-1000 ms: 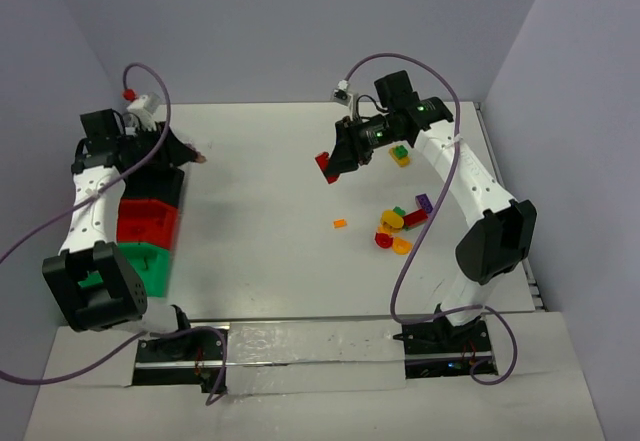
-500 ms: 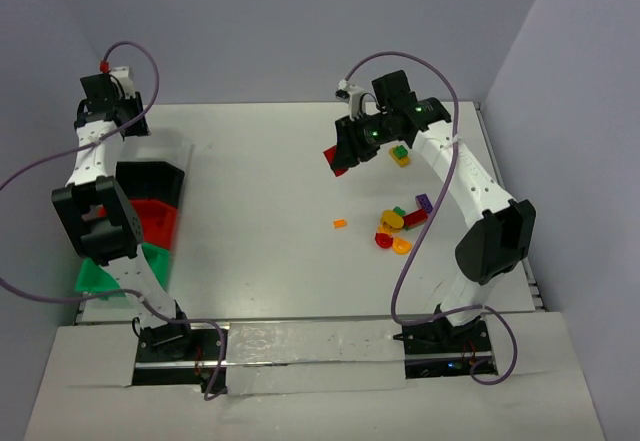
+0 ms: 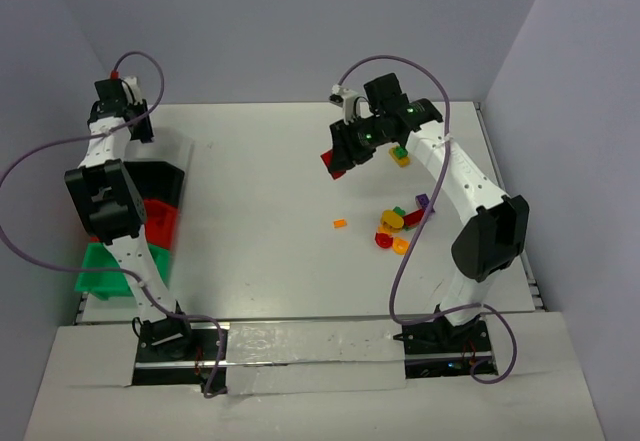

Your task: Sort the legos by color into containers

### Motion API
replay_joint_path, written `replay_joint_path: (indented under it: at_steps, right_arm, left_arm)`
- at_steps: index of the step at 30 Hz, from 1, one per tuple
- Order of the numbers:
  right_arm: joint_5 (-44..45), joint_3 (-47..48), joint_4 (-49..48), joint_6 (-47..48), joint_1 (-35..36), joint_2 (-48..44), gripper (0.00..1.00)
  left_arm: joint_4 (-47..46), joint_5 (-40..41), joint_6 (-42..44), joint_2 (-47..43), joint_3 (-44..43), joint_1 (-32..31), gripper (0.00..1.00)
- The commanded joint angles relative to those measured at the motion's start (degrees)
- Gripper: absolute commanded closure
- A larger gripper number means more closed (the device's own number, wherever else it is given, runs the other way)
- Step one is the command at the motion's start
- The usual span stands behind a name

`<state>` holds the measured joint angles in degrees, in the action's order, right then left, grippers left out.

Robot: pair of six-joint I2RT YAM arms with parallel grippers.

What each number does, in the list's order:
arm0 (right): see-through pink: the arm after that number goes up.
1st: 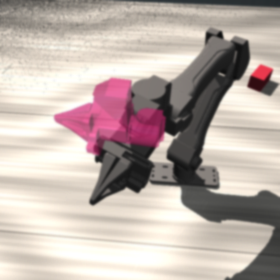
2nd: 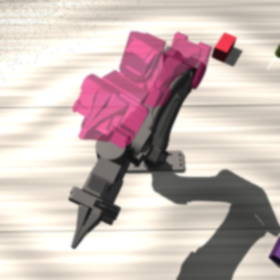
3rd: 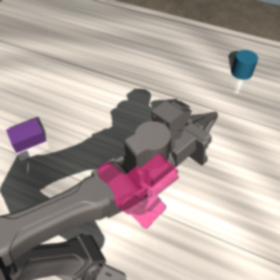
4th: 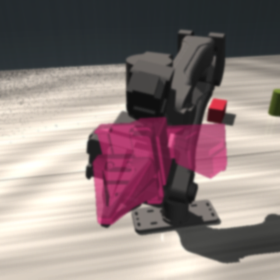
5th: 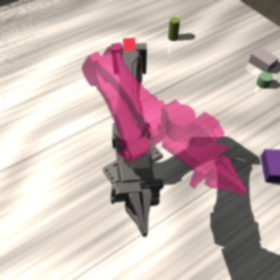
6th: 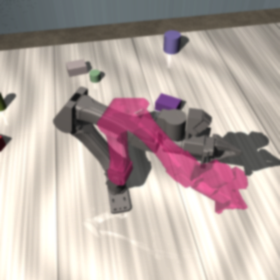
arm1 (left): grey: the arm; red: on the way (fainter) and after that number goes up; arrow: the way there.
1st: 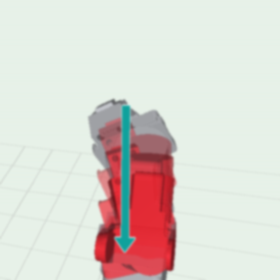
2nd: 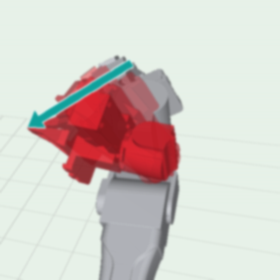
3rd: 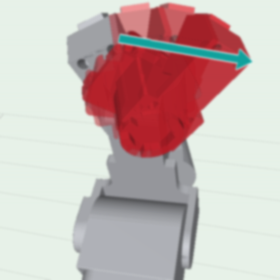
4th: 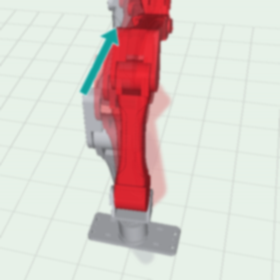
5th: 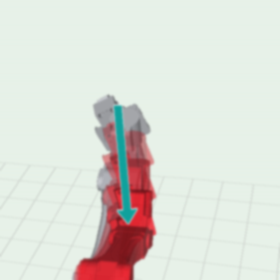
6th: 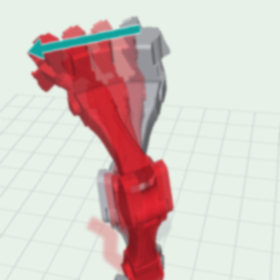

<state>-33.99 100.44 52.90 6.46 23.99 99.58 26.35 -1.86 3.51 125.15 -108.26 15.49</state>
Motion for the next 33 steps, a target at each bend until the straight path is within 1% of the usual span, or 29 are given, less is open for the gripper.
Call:
replay_joint_path:
  at_steps: [1, 2, 3, 6, 10, 12, 14, 16, 19, 20, 23, 25, 27, 30, 31, 32, 33]
  right_arm:
    - [0.2, 1.6, -1.7, 0.2, 0.7, 0.8, 1.00]
    - [0.1, 1.7, -1.7, 0.2, 0.8, 0.9, 1.00]
    - [0.1, 1.9, -1.7, 0.2, 0.9, 1.0, 1.00]
    - [0.4, 2.0, -2.2, 0.0, 1.4, 0.9, 1.00]
    - [-0.2, 2.1, -3.0, -0.4, 2.0, 0.7, 1.00]
    - [-1.3, 2.2, -3.4, -0.9, 2.4, 0.7, 1.00]
    - [-2.5, 2.2, -4.1, -1.6, 2.4, 0.6, 1.00]
    - [-4.2, 1.6, -6.7, -2.9, 2.5, 0.0, 1.00]
    - [-6.5, 1.2, -9.5, -5.7, 2.8, -0.3, 1.00]
    - [-7.5, 1.2, -10.6, -6.3, 2.9, -0.5, 1.00]
    - [-9.9, 1.7, -13.0, -8.9, 3.7, -0.3, 1.00]
    - [-10.7, 2.9, -13.6, -9.8, 4.9, 0.2, 1.00]
    - [-13.7, 4.2, -13.6, -10.5, 5.9, 1.2, 1.00]
    - [-19.5, 5.5, -13.8, -12.3, 6.9, 2.5, 1.00]
    - [-21.3, 5.5, -14.0, -12.8, 7.2, 2.8, 1.00]
    - [-23.3, 5.4, -14.3, -13.3, 7.4, 3.3, 1.00]
    - [-25.3, 5.3, -14.8, -14.0, 7.6, 3.6, 1.00]
  left_arm:
    - [0.2, -1.8, -0.5, 1.1, -3.4, 0.0, 0.69]
    - [0.8, -2.8, -0.5, 1.1, -3.5, -0.1, 0.64]
    - [1.0, -3.5, -0.5, 0.8, -3.5, 0.0, 0.54]
    - [1.5, -5.4, -0.4, -0.8, -3.6, -0.1, 0.32]
    - [4.2, -9.8, -0.6, -3.9, -6.7, 0.0, 0.20]
    - [6.4, -13.8, -0.2, -6.4, -8.6, 0.0, 0.19]
    - [8.0, -19.9, 0.4, -9.0, -9.2, 0.1, 0.19]
    - [8.5, -32.5, 0.9, -15.1, -5.5, 0.3, 0.19]
    - [7.8, -45.8, -0.2, -21.9, 3.4, -0.8, 0.21]
    - [6.9, -49.1, -1.1, -24.8, 5.1, -1.5, 0.21]
    - [2.9, -52.6, -6.6, -33.5, 16.0, -4.0, 0.21]
    - [-0.5, -52.7, -9.7, -39.1, 23.5, -8.3, 0.22]
    - [-4.8, -53.5, -12.4, -43.3, 29.6, -11.0, 0.22]
    - [-12.1, -56.5, -14.8, -49.6, 36.2, -14.6, 0.22]
    - [-14.2, -58.1, -14.7, -51.0, 38.0, -14.7, 0.21]
    - [-15.6, -60.3, -13.9, -52.0, 39.7, -15.0, 0.21]
    - [-15.0, -61.4, -12.6, -52.6, 40.0, -15.4, 0.21]
